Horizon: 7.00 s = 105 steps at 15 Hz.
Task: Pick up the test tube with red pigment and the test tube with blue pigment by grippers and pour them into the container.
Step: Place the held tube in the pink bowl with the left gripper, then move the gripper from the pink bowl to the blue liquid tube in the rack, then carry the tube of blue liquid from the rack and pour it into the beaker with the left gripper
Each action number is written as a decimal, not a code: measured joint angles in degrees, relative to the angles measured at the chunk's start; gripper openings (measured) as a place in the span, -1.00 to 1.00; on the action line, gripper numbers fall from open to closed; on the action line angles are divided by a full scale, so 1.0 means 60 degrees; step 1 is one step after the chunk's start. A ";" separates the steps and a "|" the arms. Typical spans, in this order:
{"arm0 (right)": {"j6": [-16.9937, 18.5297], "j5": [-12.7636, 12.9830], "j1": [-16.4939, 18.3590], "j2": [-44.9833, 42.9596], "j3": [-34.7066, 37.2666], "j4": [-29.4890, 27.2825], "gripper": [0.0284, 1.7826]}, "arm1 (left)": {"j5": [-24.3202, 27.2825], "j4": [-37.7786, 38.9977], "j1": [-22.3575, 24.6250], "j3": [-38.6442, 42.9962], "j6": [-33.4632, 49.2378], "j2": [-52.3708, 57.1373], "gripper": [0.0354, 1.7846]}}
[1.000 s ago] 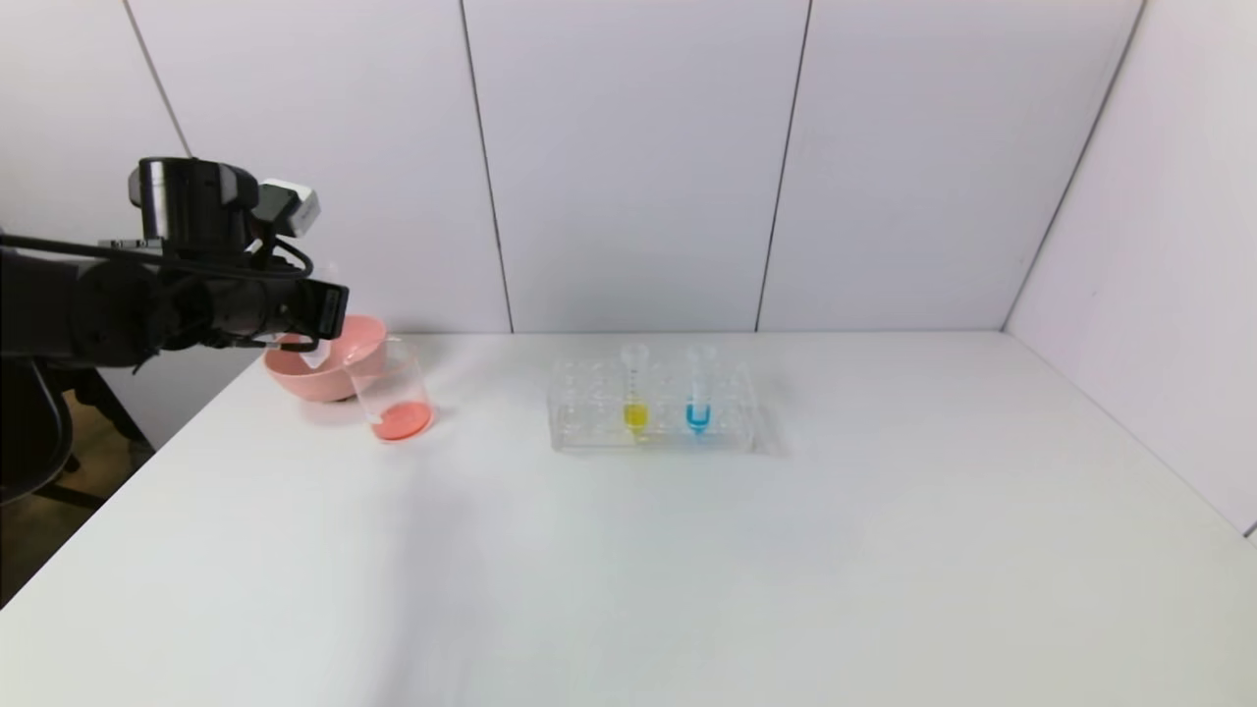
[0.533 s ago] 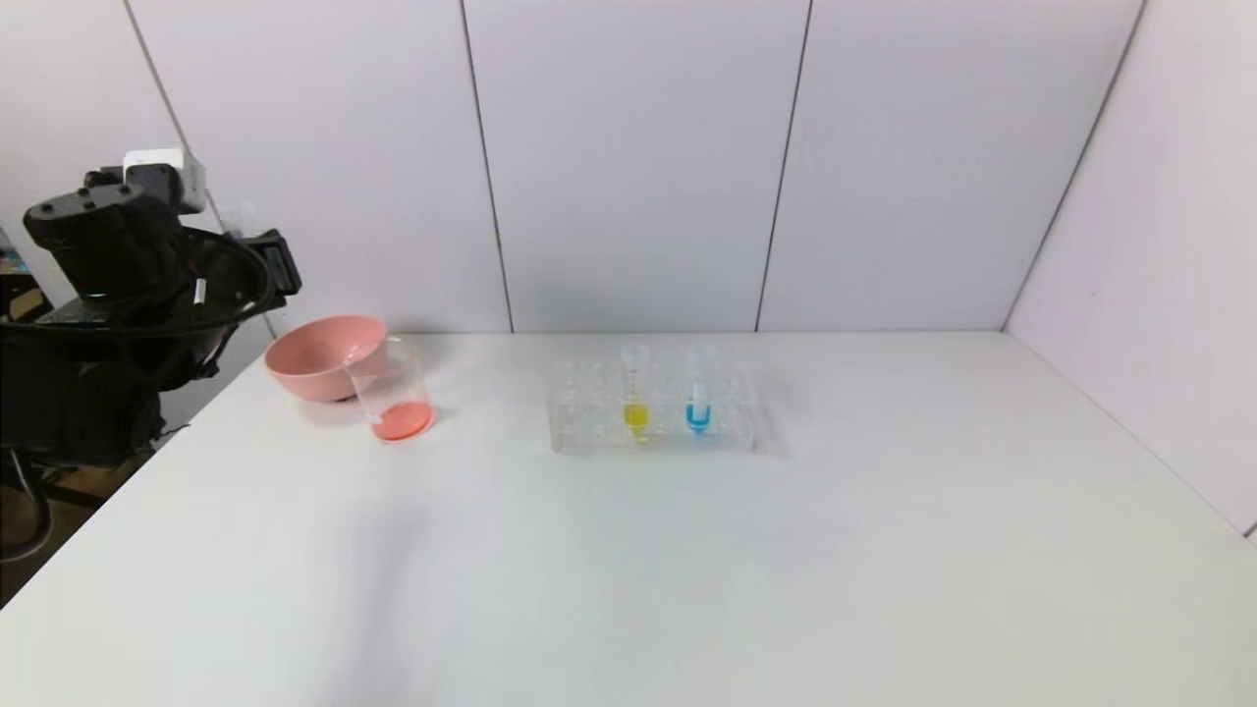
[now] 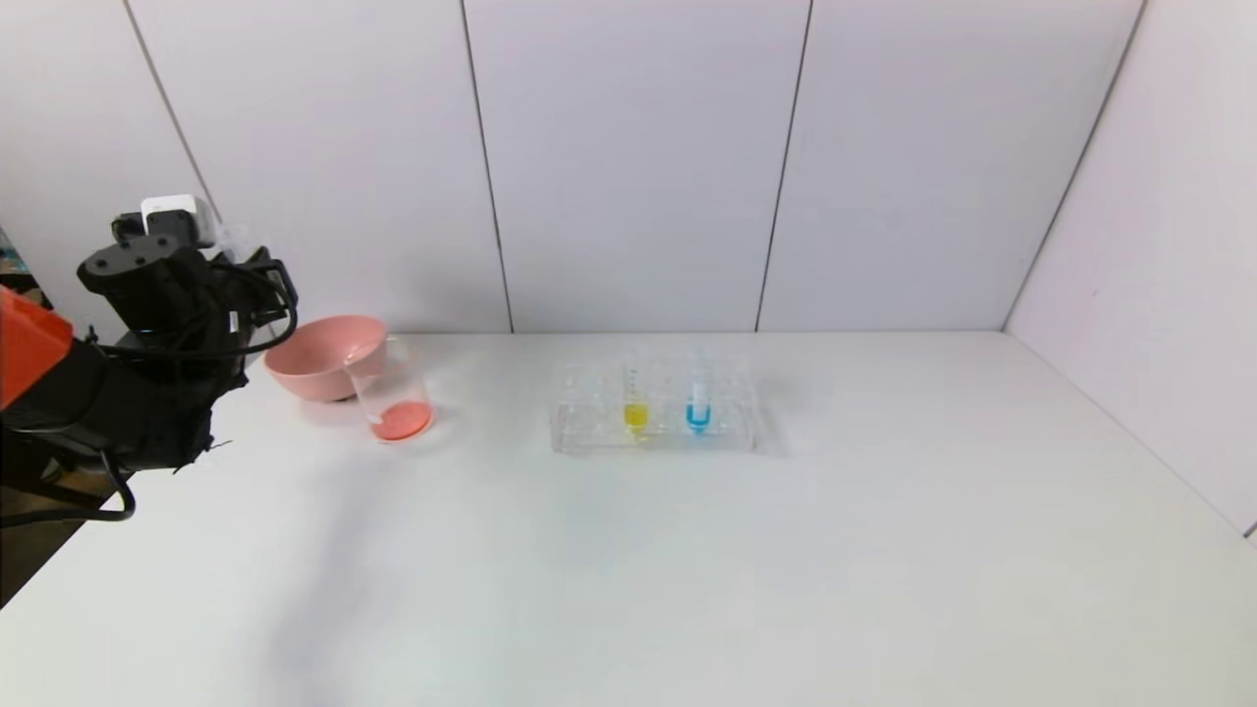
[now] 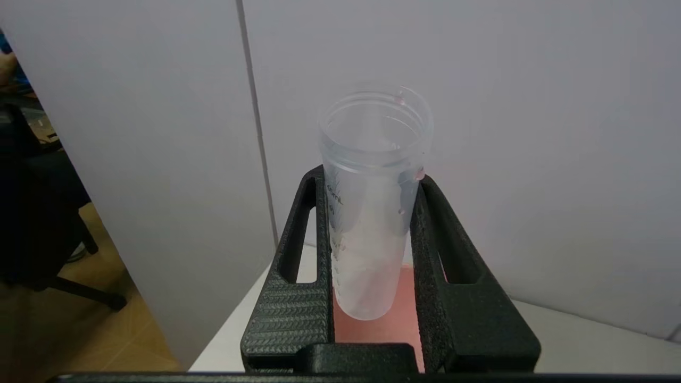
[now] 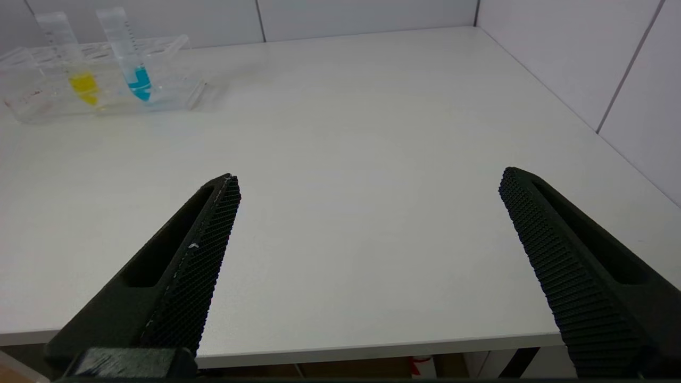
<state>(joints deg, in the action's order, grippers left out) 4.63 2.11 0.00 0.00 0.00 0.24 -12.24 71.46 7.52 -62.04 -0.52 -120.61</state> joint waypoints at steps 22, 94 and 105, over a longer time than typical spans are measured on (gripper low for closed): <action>0.0000 0.0000 0.0000 0.0000 0.0000 0.0000 0.99 | -0.0114 -0.0037 -0.0043 -0.0778 0.0000 -0.0987 0.91; 0.0000 0.0000 0.0000 0.0000 0.0000 0.0000 0.99 | -0.6376 -0.4059 -0.9440 -0.6934 0.1036 -0.4907 -0.46; 0.0000 0.0000 0.0000 0.0000 0.0000 -0.0004 0.99 | -0.6394 -0.4070 -0.9440 -0.7325 0.0890 -0.5092 -0.53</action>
<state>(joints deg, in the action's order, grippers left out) 4.63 2.11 0.00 0.00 0.00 0.22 -50.60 47.04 -49.12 -105.99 4.82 -151.16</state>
